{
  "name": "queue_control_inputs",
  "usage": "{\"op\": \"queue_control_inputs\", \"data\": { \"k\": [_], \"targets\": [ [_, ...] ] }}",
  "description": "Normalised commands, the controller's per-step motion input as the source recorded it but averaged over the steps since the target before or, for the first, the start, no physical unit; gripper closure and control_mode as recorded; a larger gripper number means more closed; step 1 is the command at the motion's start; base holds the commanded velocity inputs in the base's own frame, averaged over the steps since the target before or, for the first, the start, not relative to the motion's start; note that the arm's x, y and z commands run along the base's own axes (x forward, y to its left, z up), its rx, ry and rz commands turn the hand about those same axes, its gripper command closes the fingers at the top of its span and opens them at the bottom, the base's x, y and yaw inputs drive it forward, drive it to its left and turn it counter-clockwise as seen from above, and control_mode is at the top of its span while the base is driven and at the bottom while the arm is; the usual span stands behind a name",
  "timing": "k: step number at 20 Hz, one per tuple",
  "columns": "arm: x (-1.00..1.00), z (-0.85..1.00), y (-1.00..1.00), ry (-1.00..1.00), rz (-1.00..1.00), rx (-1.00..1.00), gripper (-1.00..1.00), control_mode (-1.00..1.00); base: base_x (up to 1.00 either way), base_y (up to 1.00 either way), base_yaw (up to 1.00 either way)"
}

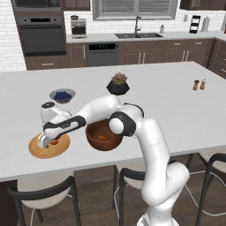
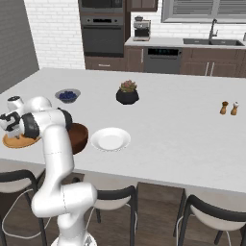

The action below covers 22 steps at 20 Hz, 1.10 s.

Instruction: Pick the chicken drumstick and carrot from their plates and place them in the bowl. Then put the bowl in the fridge.

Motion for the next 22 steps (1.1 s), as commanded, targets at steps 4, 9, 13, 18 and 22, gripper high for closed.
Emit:
{"op": "queue_control_inputs", "data": {
  "k": [4,9,13,18,22],
  "targets": [
    [-0.04,-0.09,-0.09,-0.02,0.00,0.00,1.00,-1.00,0.00,0.00,0.00],
    [-0.02,-0.06,-0.24,0.00,0.00,0.00,1.00,-1.00,0.00,0.00,0.00],
    [-0.09,0.15,-0.39,0.02,0.00,0.03,1.00,-1.00,0.00,0.00,0.00],
    [-0.75,0.99,-0.57,-0.08,0.04,0.14,1.00,-1.00,0.00,0.00,0.00],
    [-0.96,0.73,-0.99,-0.11,0.01,0.12,1.00,-1.00,0.00,0.00,0.00]
  ]
}}
